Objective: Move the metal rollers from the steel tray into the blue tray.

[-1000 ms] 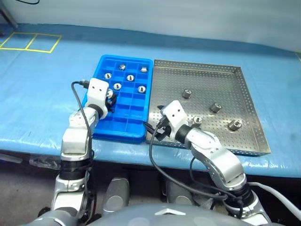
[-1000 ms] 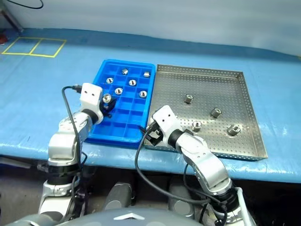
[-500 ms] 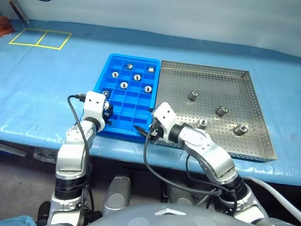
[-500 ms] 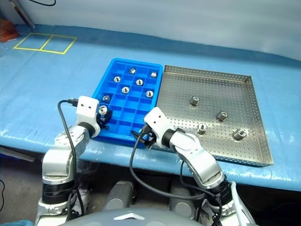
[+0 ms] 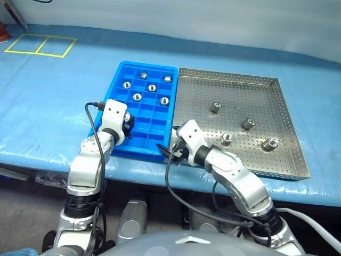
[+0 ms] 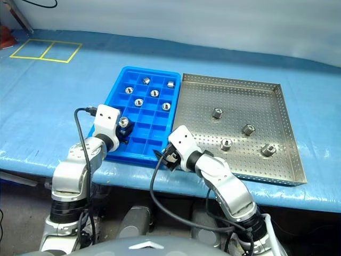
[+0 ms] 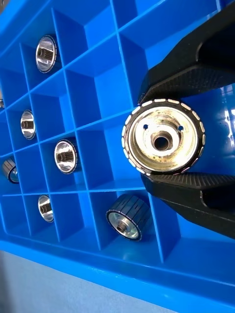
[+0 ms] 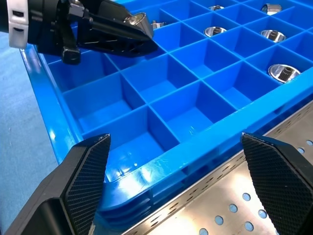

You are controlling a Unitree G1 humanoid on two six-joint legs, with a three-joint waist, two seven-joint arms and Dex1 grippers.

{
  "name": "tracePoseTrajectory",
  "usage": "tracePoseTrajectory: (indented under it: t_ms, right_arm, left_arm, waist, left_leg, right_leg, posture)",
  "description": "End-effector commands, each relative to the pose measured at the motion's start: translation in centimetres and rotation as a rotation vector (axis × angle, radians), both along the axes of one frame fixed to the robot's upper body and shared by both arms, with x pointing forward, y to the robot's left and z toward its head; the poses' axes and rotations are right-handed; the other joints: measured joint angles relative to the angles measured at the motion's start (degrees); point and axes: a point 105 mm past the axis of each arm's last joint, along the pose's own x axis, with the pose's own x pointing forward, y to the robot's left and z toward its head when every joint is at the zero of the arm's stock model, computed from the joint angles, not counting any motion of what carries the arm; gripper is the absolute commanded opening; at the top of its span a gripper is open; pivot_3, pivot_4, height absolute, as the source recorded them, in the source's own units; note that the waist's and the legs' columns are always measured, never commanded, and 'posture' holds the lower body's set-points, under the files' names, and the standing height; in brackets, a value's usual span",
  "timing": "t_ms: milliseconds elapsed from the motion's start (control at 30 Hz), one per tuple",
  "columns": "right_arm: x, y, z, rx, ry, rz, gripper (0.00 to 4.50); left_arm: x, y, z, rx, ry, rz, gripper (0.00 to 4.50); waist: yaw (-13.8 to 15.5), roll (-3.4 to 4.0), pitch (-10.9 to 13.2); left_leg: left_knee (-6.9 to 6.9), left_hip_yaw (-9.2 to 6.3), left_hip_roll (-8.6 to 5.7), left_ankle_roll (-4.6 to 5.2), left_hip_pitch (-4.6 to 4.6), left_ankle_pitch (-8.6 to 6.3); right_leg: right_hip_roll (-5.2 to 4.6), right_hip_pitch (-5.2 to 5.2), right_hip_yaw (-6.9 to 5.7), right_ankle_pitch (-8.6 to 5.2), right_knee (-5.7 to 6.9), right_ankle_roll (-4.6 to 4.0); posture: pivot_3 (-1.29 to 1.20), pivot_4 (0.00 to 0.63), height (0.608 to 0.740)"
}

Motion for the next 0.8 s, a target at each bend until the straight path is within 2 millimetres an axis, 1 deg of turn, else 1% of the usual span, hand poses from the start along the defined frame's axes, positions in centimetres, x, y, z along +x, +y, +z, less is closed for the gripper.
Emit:
tracePoseTrajectory:
  t_ms: [33,133,167,200,233,300,367,400,433,467,533,567,600,633,733,800]
  right_arm:
    - [0.0,-0.2,1.4,0.027,-0.054,-0.016,4.50]
    - [0.1,-0.5,1.6,0.027,-0.061,-0.031,4.50]
    - [0.2,-0.6,1.7,0.028,-0.063,-0.036,4.50]
    - [0.3,-0.8,1.8,0.028,-0.067,-0.046,4.50]
    - [0.3,-1.2,1.8,0.026,-0.071,-0.062,4.50]
    - [0.3,-1.8,1.9,0.020,-0.076,-0.085,4.50]
    - [0.3,-2.2,1.9,0.016,-0.077,-0.105,4.50]
    - [0.2,-2.7,1.8,0.011,-0.077,-0.128,4.50]
    - [0.1,-3.1,1.8,0.008,-0.077,-0.144,4.50]
    - [-0.1,-3.7,1.7,0.004,-0.076,-0.171,4.50]
    - [-0.3,-4.4,1.6,0.000,-0.073,-0.208,4.50]
    - [-0.5,-4.9,1.5,-0.003,-0.070,-0.237,4.50]
    - [-0.6,-5.2,1.4,-0.005,-0.068,-0.254,4.50]
    - [-0.9,-5.7,1.4,-0.004,-0.065,-0.281,4.50]
    - [-1.3,-6.6,1.3,-0.004,-0.060,-0.342,4.50]
    - [-1.6,-7.0,1.2,-0.004,-0.059,-0.370,4.50]
  left_arm:
    - [0.3,0.0,1.5,-0.011,-0.051,0.000,3.21]
    - [1.1,-1.0,3.0,-0.038,-0.098,-0.048,4.23]
    - [1.3,-1.4,3.4,-0.043,-0.110,-0.068,4.47]
    - [1.8,-2.0,4.1,-0.058,-0.127,-0.100,4.47]
    - [2.5,-3.1,5.0,-0.070,-0.149,-0.160,4.47]
    - [3.5,-4.7,6.3,-0.083,-0.175,-0.240,4.47]
    - [4.3,-6.0,6.9,-0.092,-0.179,-0.311,4.47]
    - [5.0,-7.6,7.2,-0.080,-0.183,-0.383,4.47]
    - [5.4,-8.6,7.5,-0.066,-0.186,-0.433,4.47]
    - [6.0,-10.2,7.6,-0.061,-0.180,-0.502,4.47]
    - [6.7,-12.3,7.7,-0.058,-0.173,-0.578,4.47]
    - [7.1,-13.6,7.6,-0.050,-0.168,-0.617,4.47]
    - [7.4,-14.4,7.5,-0.043,-0.166,-0.640,4.47]
    - [7.8,-15.6,7.4,-0.062,-0.153,-0.660,4.47]
    - [8.6,-18.5,6.7,-0.096,-0.113,-0.686,4.47]
    - [8.8,-19.8,6.0,-0.090,-0.093,-0.696,4.47]
  waist:
    - [-0.03,0.00,0.00]
    - [0.15,-0.01,0.01]
    - [0.17,-0.01,0.01]
    - [0.14,-0.01,0.00]
    - [0.17,-0.01,0.01]
    - [0.17,-0.02,0.00]
    - [-0.14,-0.02,0.00]
    - [-0.54,-0.02,0.00]
    - [-0.47,-0.02,0.00]
    - [-0.72,-0.02,0.00]
    - [-1.09,-0.02,0.00]
    - [-1.53,-0.02,0.00]
    - [-1.97,-0.02,0.00]
    - [-2.40,-0.03,0.00]
    - [-3.60,-0.03,0.01]
    - [-4.83,-0.03,0.01]
  left_leg:
    - [0.00,0.00,0.00,0.00,0.00,0.00]
    - [0.00,0.00,0.00,0.00,-0.01,0.00]
    - [0.01,0.00,0.00,0.00,-0.01,0.00]
    - [0.03,0.00,0.00,-0.01,-0.01,0.00]
    - [0.04,0.01,-0.01,-0.01,0.00,0.00]
    - [0.08,0.00,-0.02,-0.01,-0.03,0.01]
    - [0.10,0.01,-0.03,-0.01,-0.05,0.01]
    - [0.10,0.01,-0.04,-0.01,-0.05,0.01]
    - [0.09,0.03,-0.04,-0.01,-0.05,0.01]
    - [0.09,-0.02,-0.08,-0.01,-0.09,0.01]
    - [0.08,-0.01,-0.09,0.00,-0.11,0.01]
    - [0.08,0.00,-0.09,0.00,-0.13,0.01]
    - [0.08,0.02,-0.10,0.01,-0.13,0.00]
    - [0.09,0.02,-0.12,0.02,-0.14,0.00]
    - [0.09,0.06,-0.14,0.05,-0.14,-0.02]
    - [0.08,0.09,-0.14,0.07,-0.14,-0.03]
  right_leg:
    - [0.00,0.00,0.00,0.00,0.00,0.00]
    - [0.00,0.00,0.00,0.00,0.00,0.00]
    - [0.00,0.01,-0.01,0.00,-0.01,0.00]
    - [0.00,0.02,-0.01,0.00,-0.01,0.00]
    - [0.00,0.03,-0.01,0.00,-0.01,0.01]
    - [0.00,0.03,-0.02,0.00,-0.01,0.01]
    - [-0.01,0.03,-0.01,0.02,-0.02,0.03]
    - [-0.01,0.04,0.00,0.02,-0.05,0.04]
    - [-0.02,0.04,0.03,0.03,-0.05,0.05]
    - [-0.02,0.03,-0.02,0.03,-0.05,0.06]
    - [-0.03,0.02,0.00,0.04,-0.06,0.08]
    - [-0.03,0.02,0.01,0.06,-0.09,0.11]
    - [-0.04,0.01,0.03,0.07,-0.11,0.13]
    - [-0.06,0.02,0.03,0.07,-0.11,0.14]
    - [-0.08,0.00,0.07,0.06,-0.14,0.17]
    - [-0.08,-0.02,0.10,0.06,-0.13,0.17]
  posture:
    - [0.11,0.150,0.740]
    - [0.09,0.150,0.740]
    - [0.08,0.150,0.740]
    - [0.08,0.150,0.740]
    - [0.06,0.150,0.740]
    - [0.05,0.150,0.740]
    - [0.01,0.150,0.740]
    - [0.00,0.150,0.740]
    - [-0.01,0.150,0.740]
    - [-0.04,0.150,0.740]
    - [-0.07,0.150,0.740]
    - [-0.10,0.150,0.740]
    - [-0.11,0.150,0.740]
    - [-0.12,0.150,0.740]
    - [-0.17,0.150,0.740]
    - [-0.21,0.150,0.740]
